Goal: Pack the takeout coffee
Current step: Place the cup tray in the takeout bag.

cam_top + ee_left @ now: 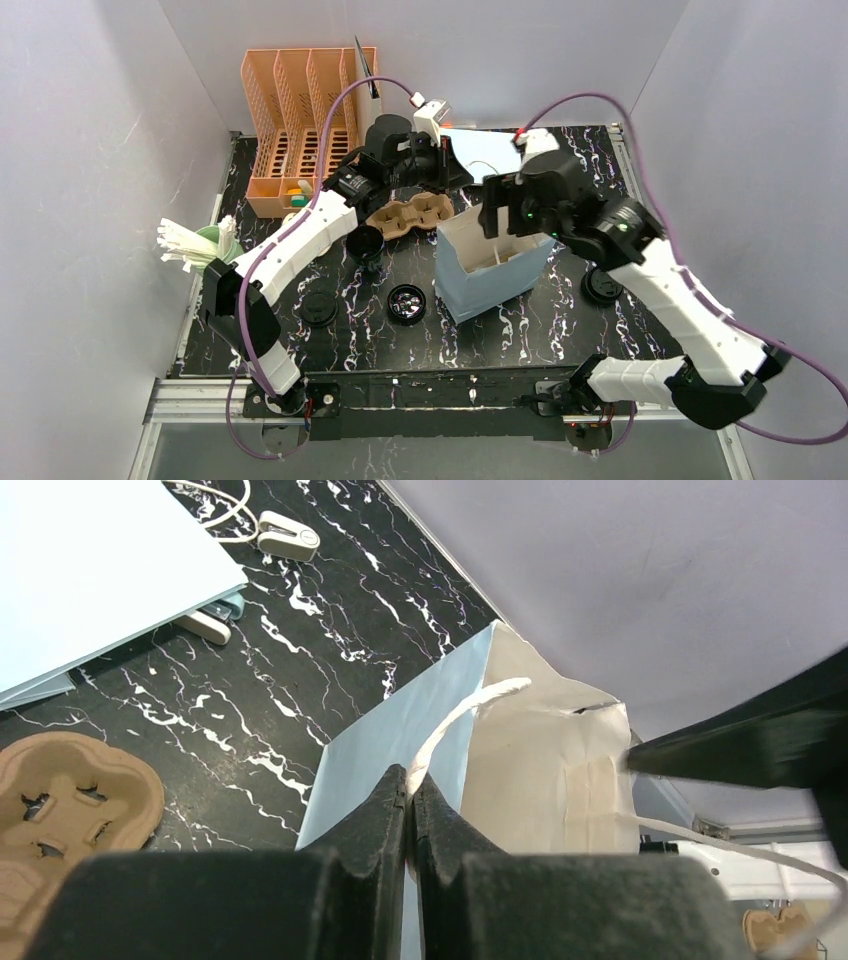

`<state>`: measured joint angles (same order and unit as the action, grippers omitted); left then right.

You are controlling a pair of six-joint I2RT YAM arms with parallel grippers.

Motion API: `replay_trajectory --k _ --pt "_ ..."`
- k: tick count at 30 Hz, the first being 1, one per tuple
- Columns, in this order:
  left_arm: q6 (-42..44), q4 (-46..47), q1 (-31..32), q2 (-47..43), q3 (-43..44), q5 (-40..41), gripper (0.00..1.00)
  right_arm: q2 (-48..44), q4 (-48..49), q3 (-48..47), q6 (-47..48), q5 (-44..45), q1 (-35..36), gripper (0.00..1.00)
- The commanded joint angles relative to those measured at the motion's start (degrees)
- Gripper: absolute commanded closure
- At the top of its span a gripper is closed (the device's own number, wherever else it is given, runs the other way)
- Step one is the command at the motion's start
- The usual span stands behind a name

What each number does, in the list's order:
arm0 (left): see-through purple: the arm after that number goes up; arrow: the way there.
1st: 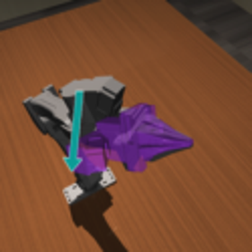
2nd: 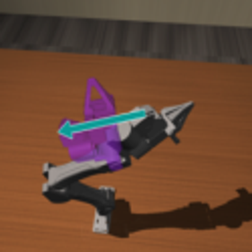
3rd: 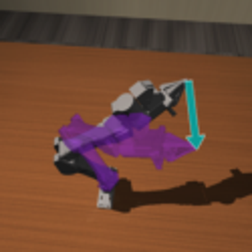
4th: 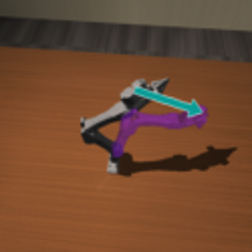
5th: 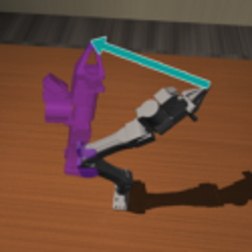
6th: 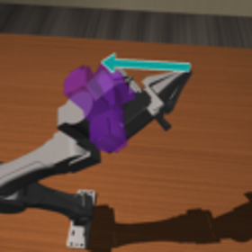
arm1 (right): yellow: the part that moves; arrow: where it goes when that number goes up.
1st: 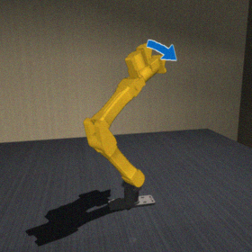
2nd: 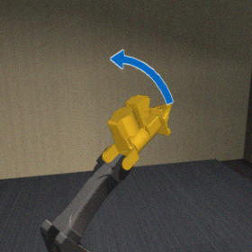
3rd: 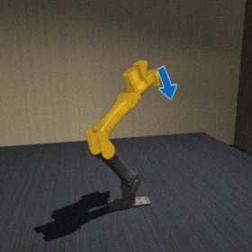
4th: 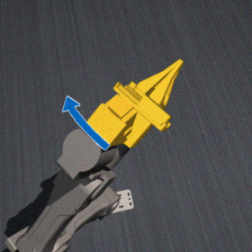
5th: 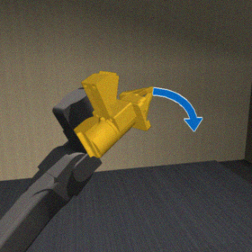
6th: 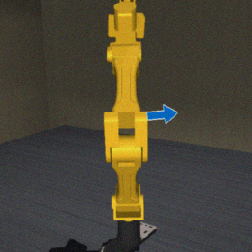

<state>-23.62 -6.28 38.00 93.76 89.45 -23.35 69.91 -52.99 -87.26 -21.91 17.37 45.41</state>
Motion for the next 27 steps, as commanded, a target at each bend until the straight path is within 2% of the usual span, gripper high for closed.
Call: replay_trajectory --k 1,3,5,7,9,13,16,21,27 --pt "0.64 -0.58 0.16 -3.07 2.60 0.23 0.94 -5.02 -0.76 -5.46 -0.64 9.43 0.15 0.11" --pt "1.12 -1.33 0.18 -3.86 2.89 0.46 0.74 -5.37 -2.76 -6.52 -0.93 13.77 0.17 0.20" --pt "1.49 -1.84 0.22 -5.11 2.87 0.90 0.55 -3.69 -6.79 -8.29 -1.25 17.10 0.05 0.25" --pt "2.15 -2.46 0.16 -6.59 2.83 1.38 0.42 -1.27 -10.90 -10.35 -2.01 17.87 -0.45 0.26" --pt "2.94 -3.88 0.21 -7.97 2.84 1.86 0.35 0.75 -13.23 -11.29 -3.03 17.79 -1.40 0.28" --pt "5.79 -7.04 1.38 -9.92 2.85 1.96 0.36 2.25 -11.63 -9.41 -2.00 14.04 -5.65 0.38" --pt "10.04 -11.13 4.14 -9.52 3.44 3.01 0.36 2.36 -8.24 -6.31 -0.45 7.66 -10.19 0.40" --pt "17.79 -18.31 8.50 -6.90 5.00 10.49 0.33 2.02 -3.77 -2.14 0.79 2.86 -15.82 0.44" --pt "21.10 -19.76 9.35 -4.19 4.31 15.63 0.31 2.26 0.31 2.48 2.07 0.76 -18.14 0.52"
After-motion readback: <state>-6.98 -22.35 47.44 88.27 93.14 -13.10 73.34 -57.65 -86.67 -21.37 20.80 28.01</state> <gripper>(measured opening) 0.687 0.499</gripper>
